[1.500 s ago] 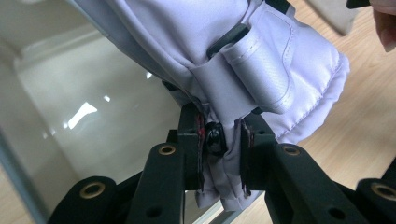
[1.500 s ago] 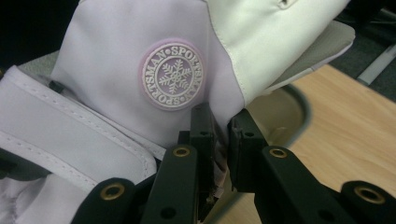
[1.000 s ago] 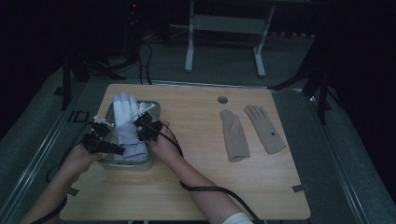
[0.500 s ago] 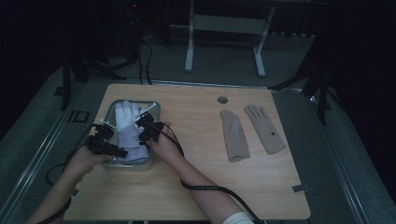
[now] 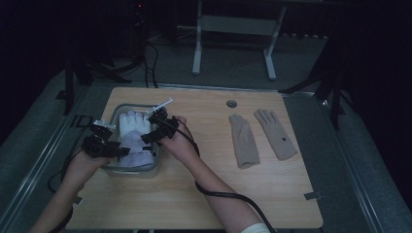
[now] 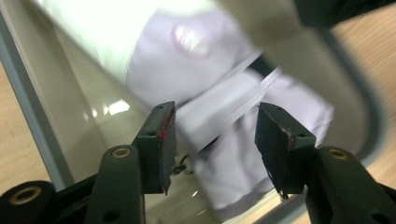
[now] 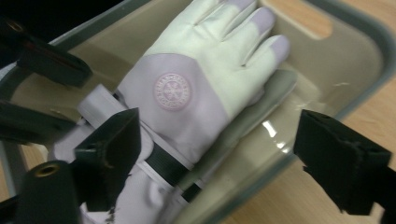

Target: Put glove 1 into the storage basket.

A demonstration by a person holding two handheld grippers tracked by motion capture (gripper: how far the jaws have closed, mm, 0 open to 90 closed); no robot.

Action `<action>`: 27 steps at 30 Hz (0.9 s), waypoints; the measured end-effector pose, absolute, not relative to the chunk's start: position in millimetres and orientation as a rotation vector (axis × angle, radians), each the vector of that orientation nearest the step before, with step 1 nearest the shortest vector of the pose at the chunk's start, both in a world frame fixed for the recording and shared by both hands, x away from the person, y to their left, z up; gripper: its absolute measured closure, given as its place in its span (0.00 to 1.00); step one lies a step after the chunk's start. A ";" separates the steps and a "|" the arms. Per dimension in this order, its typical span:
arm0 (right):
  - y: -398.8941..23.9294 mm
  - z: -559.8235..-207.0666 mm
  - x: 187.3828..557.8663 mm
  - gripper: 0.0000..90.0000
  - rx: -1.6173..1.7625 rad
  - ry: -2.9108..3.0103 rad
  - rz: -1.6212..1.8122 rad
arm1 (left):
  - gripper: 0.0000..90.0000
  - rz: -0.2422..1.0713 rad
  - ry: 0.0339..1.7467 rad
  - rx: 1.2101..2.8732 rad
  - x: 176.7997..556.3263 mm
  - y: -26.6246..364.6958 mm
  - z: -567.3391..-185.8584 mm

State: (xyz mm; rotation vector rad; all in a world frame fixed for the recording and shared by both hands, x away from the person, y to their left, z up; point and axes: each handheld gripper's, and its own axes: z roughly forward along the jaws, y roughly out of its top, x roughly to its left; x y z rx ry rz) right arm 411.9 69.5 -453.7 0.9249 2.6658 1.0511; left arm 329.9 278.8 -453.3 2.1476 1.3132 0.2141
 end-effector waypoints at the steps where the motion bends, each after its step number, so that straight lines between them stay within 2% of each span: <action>1: 65.6 -451.7 411.5 0.15 0.919 2.651 1.071 | 0.51 0.210 1.295 2.141 328.8 275.8 -451.3; 27: -42.1 -450.9 403.4 0.15 0.872 2.554 1.066 | 0.54 0.219 1.092 2.045 321.2 178.8 -446.8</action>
